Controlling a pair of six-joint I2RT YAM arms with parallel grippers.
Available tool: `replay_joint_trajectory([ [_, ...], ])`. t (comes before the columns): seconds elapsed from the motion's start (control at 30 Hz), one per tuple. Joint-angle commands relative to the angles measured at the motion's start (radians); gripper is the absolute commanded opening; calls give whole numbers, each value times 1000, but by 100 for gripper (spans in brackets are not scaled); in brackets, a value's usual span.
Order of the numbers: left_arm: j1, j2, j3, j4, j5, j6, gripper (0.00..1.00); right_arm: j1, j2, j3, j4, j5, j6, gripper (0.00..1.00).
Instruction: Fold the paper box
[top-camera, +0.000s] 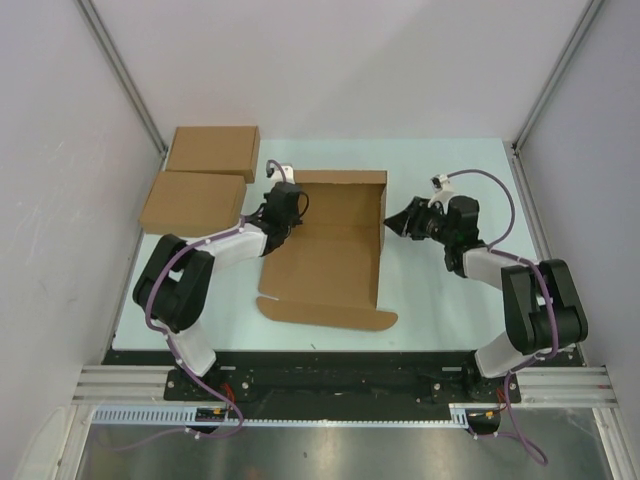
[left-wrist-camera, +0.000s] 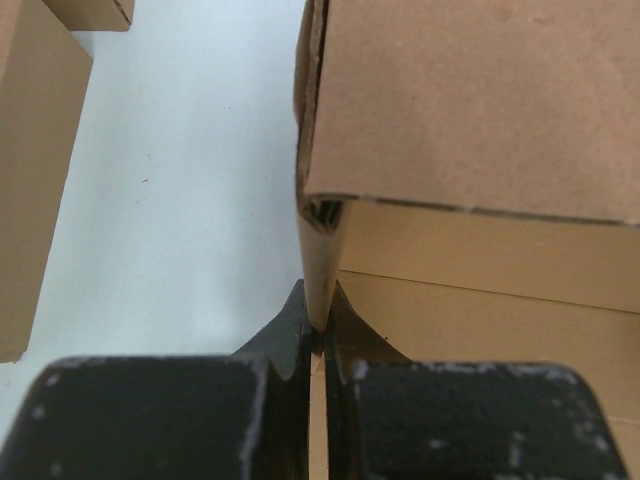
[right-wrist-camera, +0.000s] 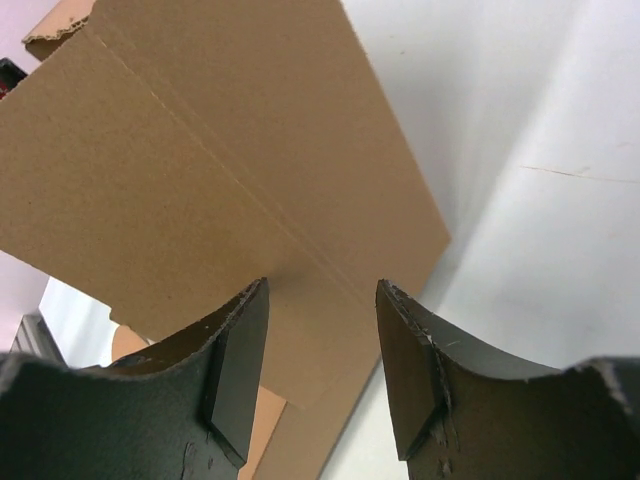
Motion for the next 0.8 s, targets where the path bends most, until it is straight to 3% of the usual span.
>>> replay_joint_trajectory([
  [0.0, -6, -9, -23, -8, 9, 12, 0, 23, 23, 55, 41, -40, -16, 53],
  [0.53, -7, -10, -23, -6, -3, 15, 0, -22, -51, 77, -94, -11, -59, 54],
  [0.77, -3, -7, -9, -28, -8, 0, 0, -51, -156, 57, -109, 59, -44, 56],
])
